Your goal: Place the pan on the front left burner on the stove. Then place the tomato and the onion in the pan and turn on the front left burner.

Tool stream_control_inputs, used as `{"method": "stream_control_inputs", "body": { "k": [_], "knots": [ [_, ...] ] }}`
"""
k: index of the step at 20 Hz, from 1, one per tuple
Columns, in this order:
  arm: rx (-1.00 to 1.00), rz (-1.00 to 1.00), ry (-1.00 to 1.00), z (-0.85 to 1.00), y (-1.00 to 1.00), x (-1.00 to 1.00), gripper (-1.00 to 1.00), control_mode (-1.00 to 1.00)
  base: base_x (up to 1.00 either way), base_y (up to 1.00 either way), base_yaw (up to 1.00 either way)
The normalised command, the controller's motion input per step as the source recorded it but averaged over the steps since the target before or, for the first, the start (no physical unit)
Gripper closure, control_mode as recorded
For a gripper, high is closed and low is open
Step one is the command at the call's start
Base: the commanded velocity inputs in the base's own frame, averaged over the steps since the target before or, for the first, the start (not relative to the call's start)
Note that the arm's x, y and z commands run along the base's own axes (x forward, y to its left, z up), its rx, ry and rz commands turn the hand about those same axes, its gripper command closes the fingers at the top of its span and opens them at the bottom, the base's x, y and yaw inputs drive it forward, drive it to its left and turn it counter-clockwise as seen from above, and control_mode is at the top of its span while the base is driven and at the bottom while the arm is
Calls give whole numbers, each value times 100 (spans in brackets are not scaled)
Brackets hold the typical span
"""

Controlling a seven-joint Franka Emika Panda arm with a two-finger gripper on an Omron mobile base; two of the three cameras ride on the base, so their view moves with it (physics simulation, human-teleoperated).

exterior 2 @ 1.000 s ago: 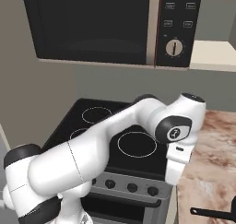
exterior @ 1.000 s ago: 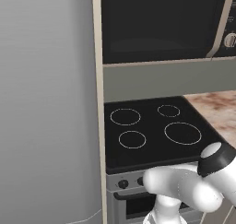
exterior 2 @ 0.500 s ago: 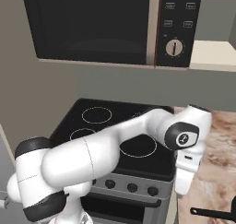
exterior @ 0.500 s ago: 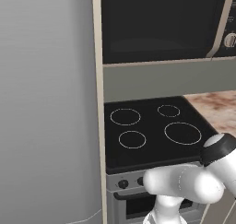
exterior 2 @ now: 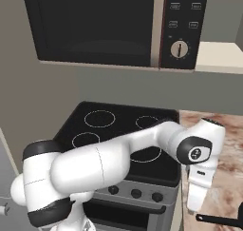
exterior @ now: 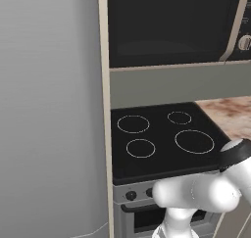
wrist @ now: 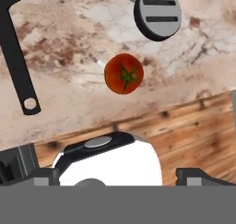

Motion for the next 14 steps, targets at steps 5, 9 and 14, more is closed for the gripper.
{"method": "stream_control_inputs", "body": {
  "k": [5, 9, 14],
  "knots": [
    [2, 0, 0, -19, -26, -6, -100, -100, 0, 0, 0],
    [2, 0, -1, -11, -19, 0, -100, -100, 0, 0, 0],
    [2, 0, -1, -9, -14, 0, -100, -100, 0, 0, 0]
  ]
}}
